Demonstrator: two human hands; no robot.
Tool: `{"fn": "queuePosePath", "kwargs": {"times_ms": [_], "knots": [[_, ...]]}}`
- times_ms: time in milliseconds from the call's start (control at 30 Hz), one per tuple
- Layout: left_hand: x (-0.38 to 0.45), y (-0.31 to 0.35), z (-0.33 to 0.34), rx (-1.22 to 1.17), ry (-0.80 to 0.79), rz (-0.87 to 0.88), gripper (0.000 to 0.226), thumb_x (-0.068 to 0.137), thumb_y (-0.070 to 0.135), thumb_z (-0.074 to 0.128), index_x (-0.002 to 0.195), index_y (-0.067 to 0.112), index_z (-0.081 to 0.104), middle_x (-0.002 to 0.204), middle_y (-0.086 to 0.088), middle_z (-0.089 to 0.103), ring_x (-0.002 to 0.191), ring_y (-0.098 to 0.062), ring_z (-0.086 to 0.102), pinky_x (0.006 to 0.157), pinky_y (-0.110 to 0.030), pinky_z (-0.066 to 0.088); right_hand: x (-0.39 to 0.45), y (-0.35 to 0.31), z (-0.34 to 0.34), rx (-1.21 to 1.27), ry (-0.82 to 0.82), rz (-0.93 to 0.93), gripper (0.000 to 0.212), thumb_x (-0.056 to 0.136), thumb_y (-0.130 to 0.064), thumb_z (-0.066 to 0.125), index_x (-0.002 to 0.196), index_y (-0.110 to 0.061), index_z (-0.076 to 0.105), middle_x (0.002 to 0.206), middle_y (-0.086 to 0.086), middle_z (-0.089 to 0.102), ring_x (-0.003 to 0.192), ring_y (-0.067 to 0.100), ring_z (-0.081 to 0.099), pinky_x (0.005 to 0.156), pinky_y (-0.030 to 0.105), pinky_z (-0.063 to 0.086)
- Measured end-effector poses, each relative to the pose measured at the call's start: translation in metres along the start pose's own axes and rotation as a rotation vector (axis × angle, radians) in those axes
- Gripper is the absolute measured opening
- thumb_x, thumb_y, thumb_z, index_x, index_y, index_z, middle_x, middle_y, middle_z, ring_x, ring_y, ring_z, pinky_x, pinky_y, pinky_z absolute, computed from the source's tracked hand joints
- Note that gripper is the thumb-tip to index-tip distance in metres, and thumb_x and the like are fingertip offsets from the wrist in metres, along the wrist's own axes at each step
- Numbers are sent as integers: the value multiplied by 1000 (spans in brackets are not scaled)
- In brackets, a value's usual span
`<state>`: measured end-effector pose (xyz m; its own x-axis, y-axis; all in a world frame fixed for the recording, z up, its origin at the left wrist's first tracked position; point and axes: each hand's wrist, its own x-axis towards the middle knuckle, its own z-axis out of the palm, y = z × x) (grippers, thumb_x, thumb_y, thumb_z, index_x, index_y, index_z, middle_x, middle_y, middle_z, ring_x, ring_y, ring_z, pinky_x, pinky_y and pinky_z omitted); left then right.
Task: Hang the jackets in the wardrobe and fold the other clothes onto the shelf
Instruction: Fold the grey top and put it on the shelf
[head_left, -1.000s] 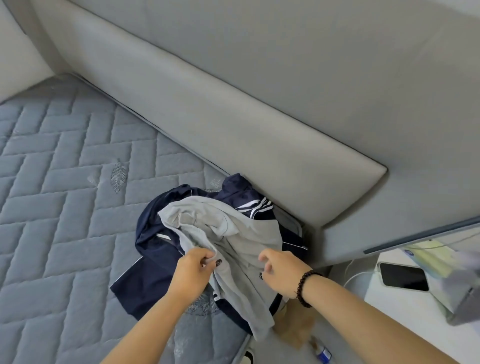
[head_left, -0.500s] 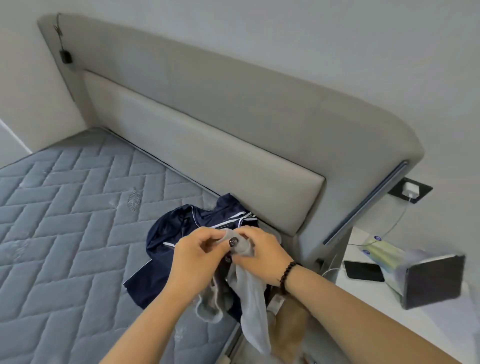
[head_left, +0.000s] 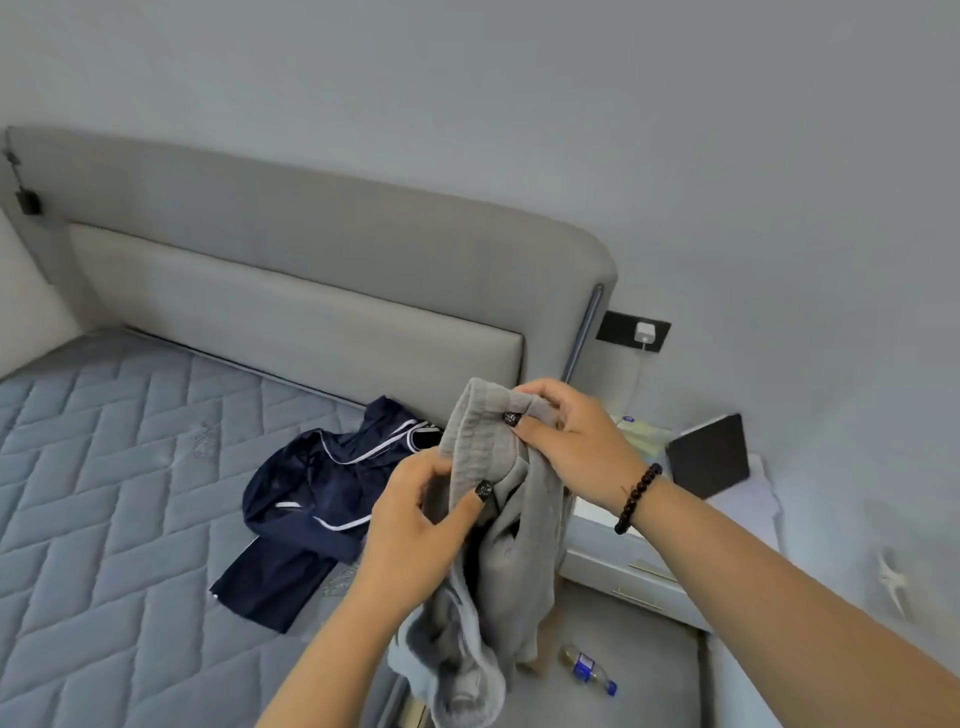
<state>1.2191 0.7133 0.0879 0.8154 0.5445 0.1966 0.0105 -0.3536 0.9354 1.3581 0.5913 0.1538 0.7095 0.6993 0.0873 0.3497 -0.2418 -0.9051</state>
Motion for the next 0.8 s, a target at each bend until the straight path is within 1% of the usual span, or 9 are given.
{"fn": "queuePosePath", "kwargs": {"times_ms": [100, 167, 300, 400, 467, 533, 633, 700, 800], "knots": [[-5, 27, 22, -23, -212, 90, 16, 96, 24, 58, 91, 37, 67, 81, 15, 67, 72, 1, 60, 65, -17, 47, -41, -13, -35, 87, 135, 66, 13, 92, -14, 59, 100, -23, 62, 91, 8, 69, 80, 22, 64, 78, 37, 54], [-6, 46, 40, -61, -295, 148, 14, 95, 31, 56, 88, 35, 67, 74, 14, 65, 65, 3, 55, 60, -12, 42, -69, -17, -58, 129, 229, 103, 11, 92, -15, 58, 100, -20, 62, 95, 11, 70, 85, 27, 67, 81, 41, 55], [-13, 80, 79, -149, -531, 268, 18, 91, 43, 54, 90, 32, 68, 77, 17, 66, 67, 4, 56, 61, -10, 42, -136, -23, -99, -21, 415, 119, 28, 89, -17, 61, 113, -32, 57, 104, -9, 67, 95, 8, 65, 81, 25, 55], [-23, 99, 107, -143, -777, 394, 29, 92, 45, 54, 82, 21, 64, 67, 10, 56, 62, 1, 47, 58, -16, 38, -193, -33, -117, -279, 478, 157, 68, 83, -7, 61, 131, -49, 41, 130, -15, 45, 118, -2, 47, 96, 12, 40], [-35, 112, 125, -136, -936, 484, 37, 93, 46, 54, 77, 13, 60, 64, 0, 52, 60, -3, 44, 56, -19, 36, -231, -40, -120, -389, 444, 201, 78, 80, -2, 58, 136, -52, 34, 136, -16, 37, 124, -8, 37, 97, 1, 30], [-51, 126, 141, -128, -1074, 575, 37, 93, 44, 54, 75, 12, 59, 63, -3, 52, 58, -5, 43, 55, -22, 36, -269, -45, -119, -448, 427, 277, 75, 84, -7, 60, 137, -52, 33, 137, -19, 40, 124, -13, 34, 94, -3, 27], [-78, 147, 161, -140, -1228, 672, 31, 91, 44, 55, 66, 24, 54, 54, 10, 45, 51, -2, 38, 49, -16, 29, -326, -50, -109, -462, 477, 415, 63, 87, -17, 65, 137, -46, 38, 137, -17, 45, 124, -10, 38, 95, -2, 26], [-99, 159, 171, -163, -1360, 716, 27, 90, 46, 55, 72, 26, 60, 58, 9, 53, 52, -4, 43, 51, -18, 34, -364, -54, -97, -462, 523, 502, 59, 88, -17, 64, 136, -44, 42, 136, -15, 45, 125, -5, 39, 96, 2, 27], [-136, 177, 184, -169, -1576, 771, 35, 91, 48, 55, 89, 16, 68, 76, -11, 65, 68, -28, 56, 63, -36, 46, -418, -67, -76, -465, 644, 575, 54, 87, -17, 65, 131, -41, 45, 133, -12, 45, 123, -1, 40, 92, 2, 29]]}}
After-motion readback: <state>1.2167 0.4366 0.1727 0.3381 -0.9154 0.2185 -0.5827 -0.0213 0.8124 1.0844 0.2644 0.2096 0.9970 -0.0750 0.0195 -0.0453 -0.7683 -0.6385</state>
